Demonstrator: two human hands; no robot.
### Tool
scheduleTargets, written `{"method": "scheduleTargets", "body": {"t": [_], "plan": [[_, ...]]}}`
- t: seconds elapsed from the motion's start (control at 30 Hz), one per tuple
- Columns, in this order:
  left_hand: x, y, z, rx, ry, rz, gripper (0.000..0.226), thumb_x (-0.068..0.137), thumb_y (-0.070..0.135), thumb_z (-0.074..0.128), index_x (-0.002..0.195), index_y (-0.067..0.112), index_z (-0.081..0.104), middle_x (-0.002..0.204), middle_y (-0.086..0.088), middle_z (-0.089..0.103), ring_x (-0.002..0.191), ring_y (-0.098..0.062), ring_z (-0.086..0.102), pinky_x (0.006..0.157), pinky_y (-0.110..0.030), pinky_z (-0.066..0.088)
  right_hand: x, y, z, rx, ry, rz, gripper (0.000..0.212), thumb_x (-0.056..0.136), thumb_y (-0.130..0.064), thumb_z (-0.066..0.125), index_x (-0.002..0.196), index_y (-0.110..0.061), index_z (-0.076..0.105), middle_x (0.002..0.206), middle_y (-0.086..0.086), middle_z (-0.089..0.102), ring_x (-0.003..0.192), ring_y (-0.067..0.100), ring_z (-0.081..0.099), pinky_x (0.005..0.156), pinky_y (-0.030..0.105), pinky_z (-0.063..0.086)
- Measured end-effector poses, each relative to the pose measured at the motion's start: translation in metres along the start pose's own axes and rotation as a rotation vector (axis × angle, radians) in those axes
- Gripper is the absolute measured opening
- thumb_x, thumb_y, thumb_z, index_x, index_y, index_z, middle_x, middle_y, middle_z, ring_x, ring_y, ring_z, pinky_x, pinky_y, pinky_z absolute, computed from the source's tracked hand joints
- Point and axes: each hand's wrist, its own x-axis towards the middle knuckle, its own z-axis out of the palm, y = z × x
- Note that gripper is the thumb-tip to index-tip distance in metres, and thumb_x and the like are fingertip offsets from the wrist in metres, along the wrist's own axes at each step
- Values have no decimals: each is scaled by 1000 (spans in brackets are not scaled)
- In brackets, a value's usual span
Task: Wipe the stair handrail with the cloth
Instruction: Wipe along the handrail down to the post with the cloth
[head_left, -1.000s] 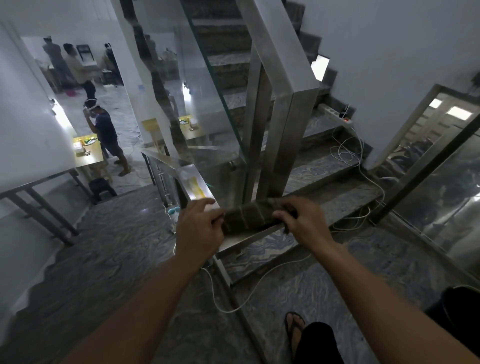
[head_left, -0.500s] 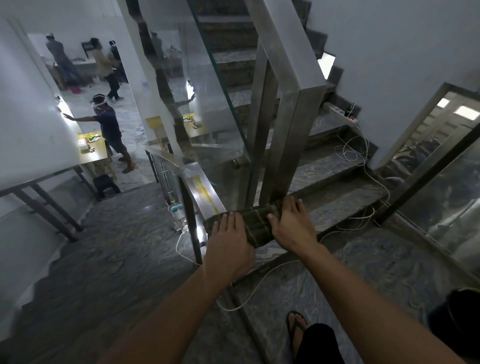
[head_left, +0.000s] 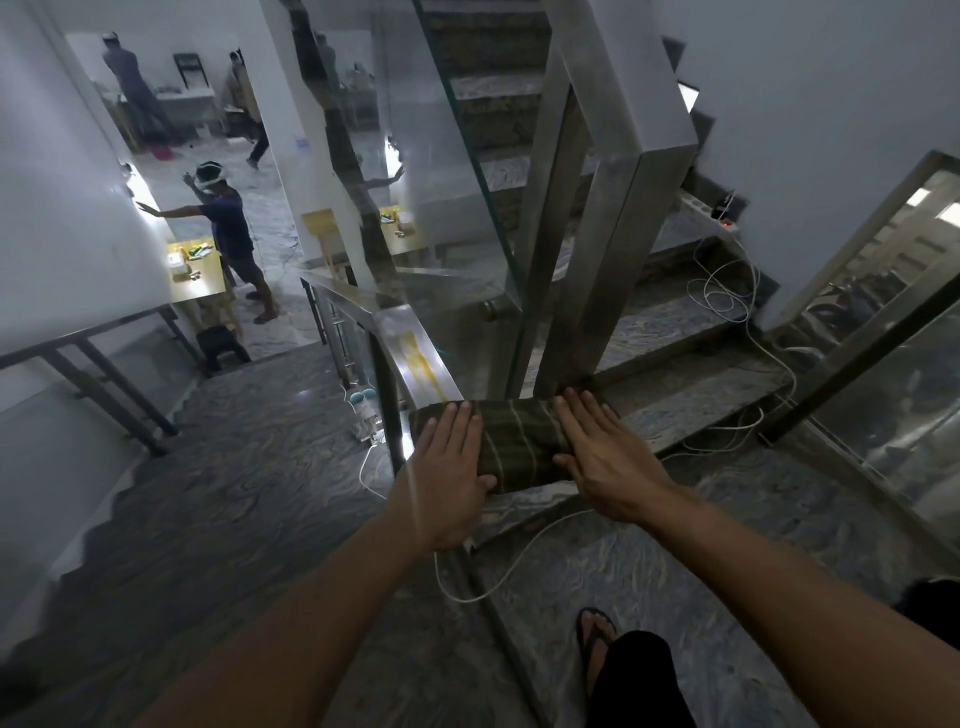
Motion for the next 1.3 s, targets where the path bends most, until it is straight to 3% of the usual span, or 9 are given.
{"method": "scheduleTargets", "body": {"t": [0.2, 0.3, 0.53, 0.6, 0.7, 0.77, 0.93, 1.2, 1.3], "plan": [[7, -21, -16, 8, -133, 94, 73, 99, 43, 31, 149, 8, -10, 159, -11, -14, 146, -21, -17, 115, -34, -13, -5, -4, -3, 30, 30, -89, 68, 99, -40, 35, 152, -16, -1, 159, 1, -7, 145, 13, -9, 111, 22, -12], [17, -21, -20, 35, -173, 92, 77, 98, 46, 32, 149, 7, -11, 159, -12, -16, 146, -23, -18, 115, -35, -14, -2, 17, -6, 15, 71, -51, 66, 100, -33, 38, 151, -8, 5, 158, 9, -1, 147, 20, -2, 110, 22, -10], [23, 1, 0, 113, -79, 70, 78, 96, 48, 29, 148, 1, -6, 158, -21, -10, 146, -33, -14, 117, -45, -10, 6, 40, 0, -135, 47, -45, 64, 101, -27, 36, 150, -6, 0, 157, 12, -5, 148, 24, 0, 111, 28, -15], [19, 5, 3, 123, -69, 66, 78, 97, 47, 27, 147, -1, -9, 157, -23, -13, 145, -35, -15, 119, -47, -9, 7, 45, -2, -194, 65, -89, 69, 96, -23, 49, 149, -4, 9, 157, 18, 11, 147, 28, 12, 113, 34, -9], [13, 9, 6, 127, -55, 58, 72, 99, 37, 26, 146, -2, -11, 156, -25, -15, 145, -37, -16, 119, -51, -3, 10, 45, 0, -294, 72, -97, 78, 73, -12, 78, 139, 4, 39, 141, 28, 45, 131, 37, 44, 109, 49, 18], [10, 8, 6, 146, -36, 73, 70, 99, 33, 25, 146, -3, -12, 156, -26, -14, 145, -38, -15, 119, -50, -4, 10, 43, 1, -301, 93, -96, 80, 64, -9, 84, 133, 7, 48, 133, 28, 52, 124, 39, 51, 105, 50, 24], [2, -5, 2, 169, -49, 123, 73, 99, 41, 25, 146, 0, -13, 156, -22, -16, 145, -33, -16, 118, -43, -11, 7, 30, 6, -267, 147, -156, 69, 81, -12, 71, 140, 3, 38, 141, 26, 46, 133, 37, 42, 111, 48, 20], [8, -46, -15, 69, -155, 209, 87, 94, 49, 40, 148, 7, -14, 156, -12, -23, 144, -22, -24, 114, -33, -17, 7, -19, 11, -198, 140, -204, 73, 81, -13, 66, 145, -3, 32, 148, 19, 40, 138, 31, 35, 112, 44, 9], [13, -55, -17, 36, -195, 226, 93, 83, 62, 26, 147, 9, -15, 155, -9, -24, 137, -16, -30, 111, -31, -20, 8, -27, 10, -182, 141, -216, 69, 87, -17, 55, 148, -5, 24, 153, 17, 30, 143, 30, 25, 112, 43, 2]]}}
